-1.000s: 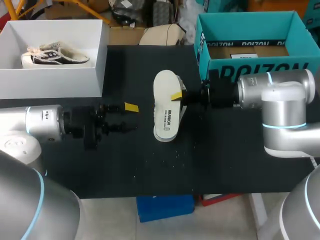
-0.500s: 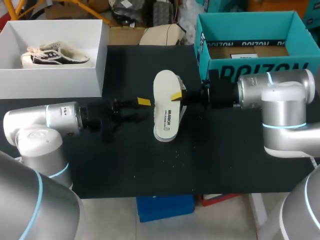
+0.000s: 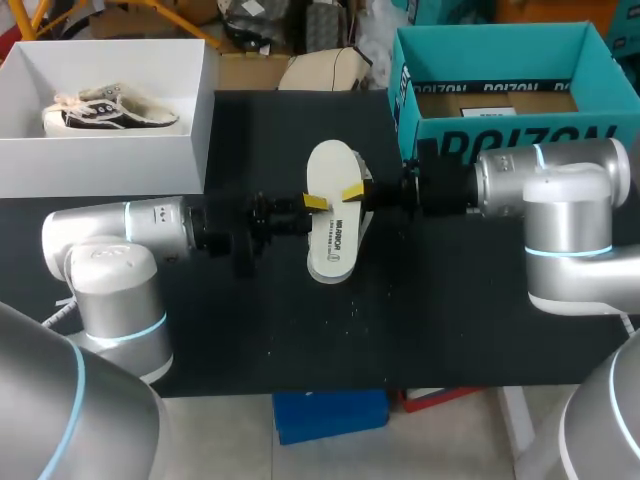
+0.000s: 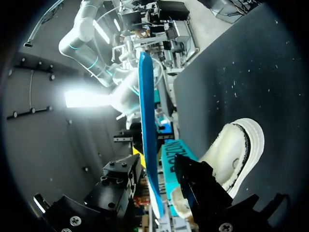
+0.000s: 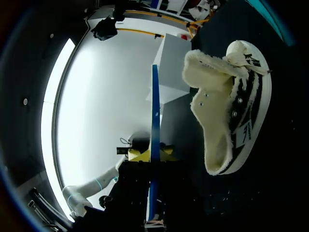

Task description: Take the shoe out of the shoebox, open the shoe tongue, remove and reinsert the insole, then place the shoe into the shoebox

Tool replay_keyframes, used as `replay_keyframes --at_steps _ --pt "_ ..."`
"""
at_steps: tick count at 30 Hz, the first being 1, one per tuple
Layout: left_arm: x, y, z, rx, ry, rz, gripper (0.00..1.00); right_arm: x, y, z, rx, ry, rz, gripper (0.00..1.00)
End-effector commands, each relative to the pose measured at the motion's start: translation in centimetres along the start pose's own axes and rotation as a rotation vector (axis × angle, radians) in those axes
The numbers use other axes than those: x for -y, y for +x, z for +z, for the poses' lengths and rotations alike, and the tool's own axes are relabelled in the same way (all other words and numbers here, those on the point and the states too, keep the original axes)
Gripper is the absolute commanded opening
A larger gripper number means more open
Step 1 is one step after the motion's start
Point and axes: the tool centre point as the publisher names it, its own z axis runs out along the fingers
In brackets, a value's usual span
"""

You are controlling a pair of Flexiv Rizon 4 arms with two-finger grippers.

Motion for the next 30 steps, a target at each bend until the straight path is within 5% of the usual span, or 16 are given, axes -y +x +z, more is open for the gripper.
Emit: replay_keyframes --at_steps 1,6,19,22,25,30 --pt "-0.2 0.1 0.7 -0.005 0.004 0.004 0.42 0.0 0.0 0.1 0.002 -0.001 0.001 0.0" --pt "-0.2 0.1 1.1 -0.006 0.008 0.006 0.25 0.0 0.0 0.1 0.002 -0.001 0.001 0.0" --pt "-0.2 0.1 1.5 0.005 0.023 0.02 0.27 0.0 0.0 0.1 0.002 -0.001 0.001 0.0" --pt "-0.2 0.1 1.7 0.002 0.037 0.033 0.2 0.0 0.0 0.1 0.002 -0.001 0.001 0.0" --pt "-0.2 0.0 1.8 0.006 0.046 0.048 0.01 0.0 0.0 0.1 0.002 -0.001 0.001 0.0" --pt "-0.2 -0.4 1.9 0.006 0.06 0.065 0.0 0.0 0.0 0.1 0.002 -0.001 0.001 0.0"
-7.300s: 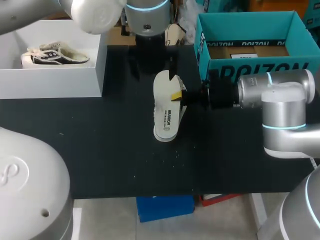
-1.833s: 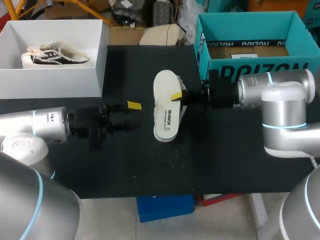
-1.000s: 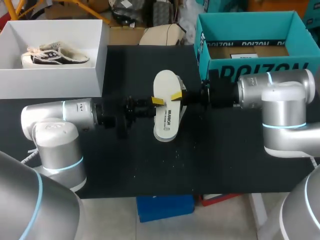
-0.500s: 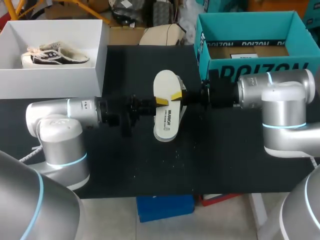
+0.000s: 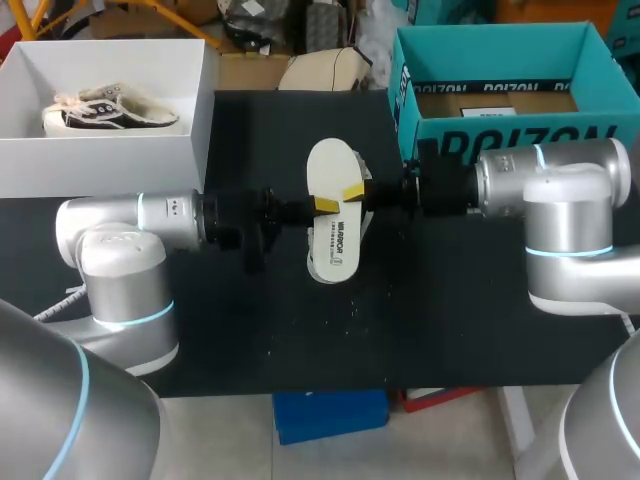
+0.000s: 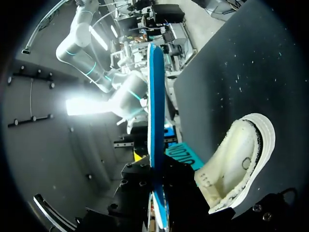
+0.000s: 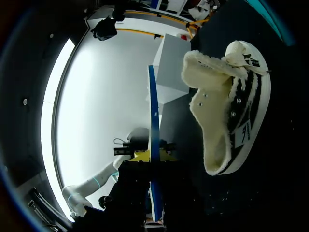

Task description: Take the shoe out of the shoebox, open the shoe tongue, remove and reinsert the insole, then place the shoe into the shoebox

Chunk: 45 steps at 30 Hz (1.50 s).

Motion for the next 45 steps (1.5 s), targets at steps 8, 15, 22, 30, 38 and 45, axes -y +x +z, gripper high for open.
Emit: replay_keyframes --at_steps 8,15,22,30,38,45 --pt "0.5 -0.3 -0.3 -0.077 -0.002 -0.014 0.0 -0.2 0.1 -0.4 0.075 -0.021 0.017 1.0" --pt "2.7 0.4 -2.1 -0.186 -0.018 -0.066 0.0 0.4 0.1 -2.3 0.224 -0.064 0.035 1.0" --pt "5.5 0.8 -4.0 -0.244 -0.008 -0.167 0.0 1.7 1.1 -4.3 0.399 -0.142 -0.044 1.0" --pt "8.9 0.9 -6.3 -0.268 0.035 -0.222 0.0 2.2 2.2 -5.2 0.511 -0.187 -0.146 1.0" --pt "11.0 1.1 -7.9 -0.289 0.082 -0.266 0.0 2.2 2.2 -5.2 0.511 -0.187 -0.146 1.0" --pt "11.9 1.4 -8.7 -0.285 0.098 -0.274 0.0 3.6 2.0 -6.2 0.573 -0.213 -0.276 1.0"
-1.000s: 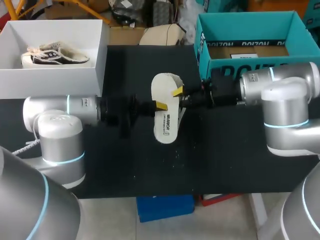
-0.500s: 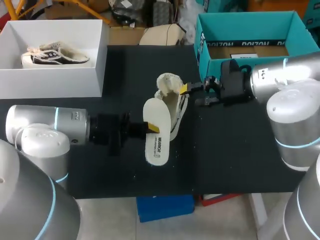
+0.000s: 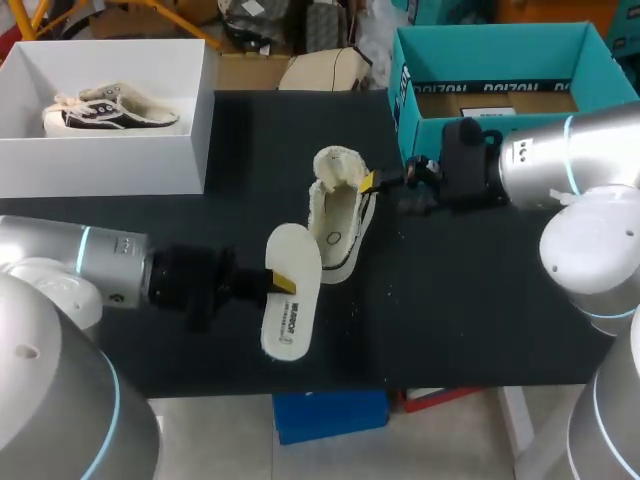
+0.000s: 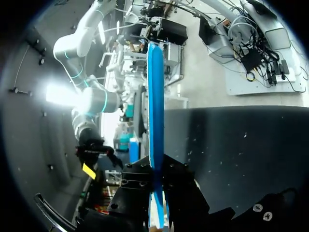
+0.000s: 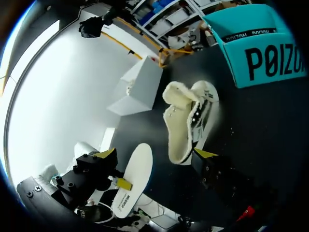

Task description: Take the shoe out of the shoebox, open the shoe tongue, remove and reinsert the insole, then place the shoe into the shoebox

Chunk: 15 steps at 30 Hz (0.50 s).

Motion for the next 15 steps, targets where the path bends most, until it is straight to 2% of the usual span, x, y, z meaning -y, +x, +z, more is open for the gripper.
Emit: replay_keyframes --at_steps 1,8,15 --pt "0.5 0.3 -0.7 0.0 0.003 -0.003 0.0 2.0 -0.6 -1.1 0.052 -0.04 -0.063 1.0" --pt "1.1 0.9 -0.9 0.004 0.01 -0.014 0.0 5.3 -3.0 -3.2 0.101 -0.028 0.018 1.0" --pt "1.5 1.3 -0.7 0.01 0.014 -0.021 0.0 6.8 -3.6 -4.7 0.102 -0.017 0.024 1.0"
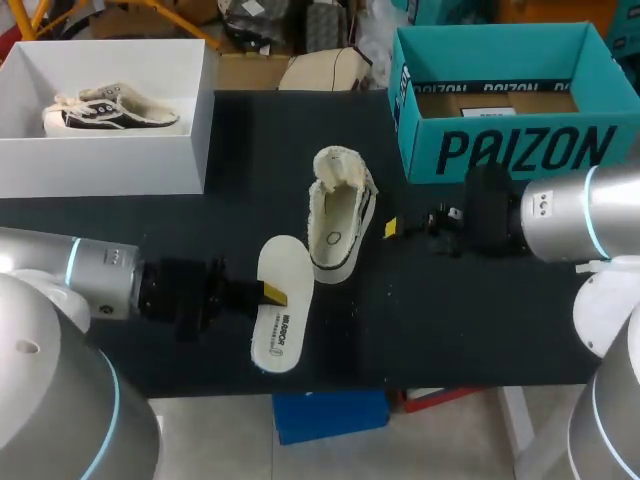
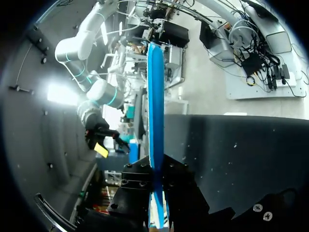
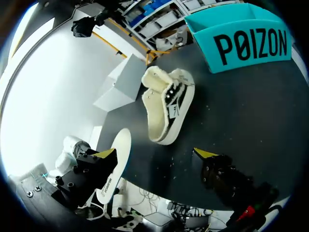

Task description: Take the shoe out of the shoebox, open the shoe tongue, remove and reinsert the insole, then place the shoe into the shoebox

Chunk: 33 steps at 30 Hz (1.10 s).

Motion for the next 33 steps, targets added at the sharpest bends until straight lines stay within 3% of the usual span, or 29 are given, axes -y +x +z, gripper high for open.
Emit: replay_keyframes --at_steps 1,8,14,25,28,31,33 --pt "0.3 0.1 0.1 0.001 0.0 0.001 0.0 0.8 -0.5 -2.0 -0.014 0.016 -0.014 1.0" --pt "0.4 0.3 0.1 0.002 0.003 -0.001 0.0 1.6 -0.9 -3.1 0.016 0.021 -0.046 1.0" --pt "0.3 0.3 0.1 -0.006 0.01 0.005 0.0 2.1 -1.0 -4.1 0.044 -0.04 -0.075 1.0" --pt "0.3 0.2 0.1 -0.029 0.02 0.013 0.0 2.2 -0.9 -4.2 0.05 -0.062 -0.078 1.0" --pt "0.0 0.0 0.2 -0.06 0.053 0.043 0.0 2.2 -0.9 -4.2 0.05 -0.062 -0.078 1.0" --pt "-0.2 -0.2 0.5 -0.161 0.141 0.089 0.0 2.2 -0.9 -4.2 0.05 -0.062 -0.078 1.0" --pt "-0.2 -0.3 0.5 -0.205 0.147 0.108 0.0 2.2 -0.9 -4.2 0.05 -0.062 -0.078 1.0"
